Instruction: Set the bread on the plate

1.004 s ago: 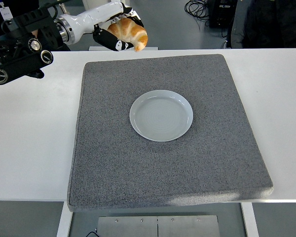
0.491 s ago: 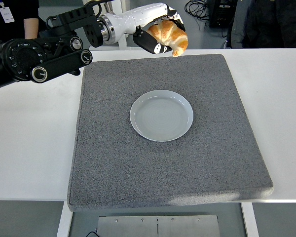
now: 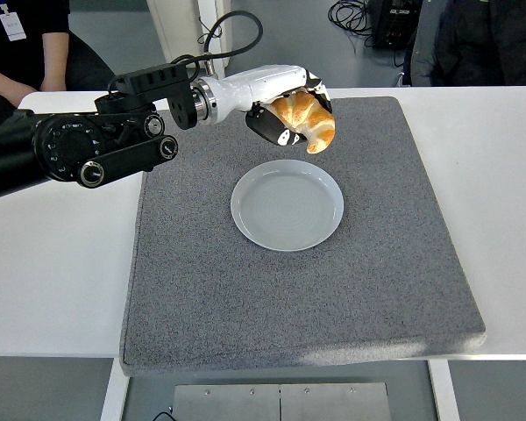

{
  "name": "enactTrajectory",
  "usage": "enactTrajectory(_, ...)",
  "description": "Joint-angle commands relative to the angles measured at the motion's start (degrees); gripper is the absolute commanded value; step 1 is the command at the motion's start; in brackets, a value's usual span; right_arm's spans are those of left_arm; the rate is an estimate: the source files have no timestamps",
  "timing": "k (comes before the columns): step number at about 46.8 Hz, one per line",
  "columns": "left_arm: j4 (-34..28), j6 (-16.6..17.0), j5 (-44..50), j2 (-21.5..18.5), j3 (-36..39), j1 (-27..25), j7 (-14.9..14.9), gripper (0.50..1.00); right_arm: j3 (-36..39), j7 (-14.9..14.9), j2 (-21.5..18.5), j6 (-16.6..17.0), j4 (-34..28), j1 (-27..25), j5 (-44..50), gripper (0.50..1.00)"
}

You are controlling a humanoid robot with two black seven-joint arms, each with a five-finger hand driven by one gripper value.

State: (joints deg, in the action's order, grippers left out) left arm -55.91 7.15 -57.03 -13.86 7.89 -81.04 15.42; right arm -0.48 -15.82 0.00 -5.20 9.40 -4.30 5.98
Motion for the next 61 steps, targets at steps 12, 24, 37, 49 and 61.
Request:
enactTrajectory(12,0.0,1.9,-1.0,1.8,0.1,5.2,0.8,0.500,0.0,0.0,0.0,0.0,0.0,0.0,0.0,1.000)
enactTrajectory(24,0.1,2.6,-5.1,1.7,0.1,9.2,0.7,0.500,0.0,0.0,0.0,0.0,0.0,0.1,0.0,1.000)
enactTrajectory(37,0.4,3.2,-7.7,1.4,0.2,11.5,0.7,0.500,-0.1,0.0,0.0,0.0,0.0,0.1,0.0,1.000)
enactTrajectory(49,1.8,3.4,-7.7,1.0,0.2,12.6,0.8,0.500,-0.1,0.0,0.0,0.0,0.0,0.1,0.0,1.000)
enactTrajectory(61,2.5,3.4,-7.7,0.9,0.2,14.2,0.9,0.500,-0.1,0.0,0.0,0.0,0.0,0.1,0.0,1.000)
